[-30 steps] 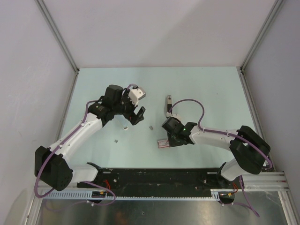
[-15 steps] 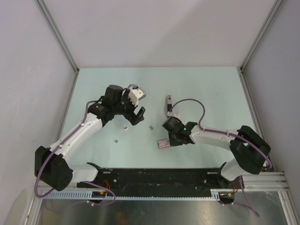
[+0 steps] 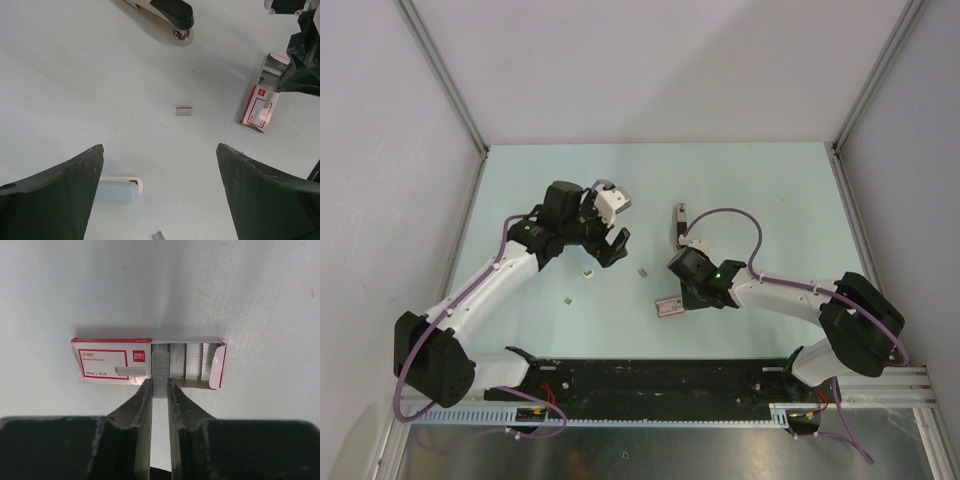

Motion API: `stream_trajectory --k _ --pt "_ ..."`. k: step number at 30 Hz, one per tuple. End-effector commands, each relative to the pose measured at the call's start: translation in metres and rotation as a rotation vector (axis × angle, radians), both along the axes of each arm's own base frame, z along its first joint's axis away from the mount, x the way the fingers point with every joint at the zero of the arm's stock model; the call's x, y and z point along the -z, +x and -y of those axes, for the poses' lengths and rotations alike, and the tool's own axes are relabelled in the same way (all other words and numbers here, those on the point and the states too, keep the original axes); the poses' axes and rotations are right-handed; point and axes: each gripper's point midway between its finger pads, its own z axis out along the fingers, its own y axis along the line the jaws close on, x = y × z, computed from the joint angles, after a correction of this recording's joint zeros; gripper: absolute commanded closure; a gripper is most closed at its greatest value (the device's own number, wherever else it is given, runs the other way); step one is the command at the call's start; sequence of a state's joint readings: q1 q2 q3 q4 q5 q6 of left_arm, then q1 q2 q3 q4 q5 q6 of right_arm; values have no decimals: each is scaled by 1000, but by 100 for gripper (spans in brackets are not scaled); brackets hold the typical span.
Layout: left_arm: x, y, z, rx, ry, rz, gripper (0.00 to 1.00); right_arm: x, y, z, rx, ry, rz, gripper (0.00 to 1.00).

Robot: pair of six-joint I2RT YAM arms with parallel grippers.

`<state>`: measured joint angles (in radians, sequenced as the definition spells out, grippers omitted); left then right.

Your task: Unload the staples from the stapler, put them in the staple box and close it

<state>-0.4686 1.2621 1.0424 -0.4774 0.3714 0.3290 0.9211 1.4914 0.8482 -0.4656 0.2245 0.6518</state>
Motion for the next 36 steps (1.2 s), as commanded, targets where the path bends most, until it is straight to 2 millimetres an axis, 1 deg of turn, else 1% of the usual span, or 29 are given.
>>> stream_trajectory --k 1,10,19,31,36 --pt "-15 -3 3 11 -45 18 1 -11 5 2 21 18 53 98" --pt "-14 -4 3 11 -44 14 1 -3 3 2 8 9 26 97" --pt "-15 -3 3 12 -45 17 0 0 2 1 -3 9 10 93" --pt "-14 -4 2 13 -44 14 0 -4 0 2 5 17 22 94" --pt "-13 -5 2 13 -43 14 0 -5 -3 6 13 24 27 94"
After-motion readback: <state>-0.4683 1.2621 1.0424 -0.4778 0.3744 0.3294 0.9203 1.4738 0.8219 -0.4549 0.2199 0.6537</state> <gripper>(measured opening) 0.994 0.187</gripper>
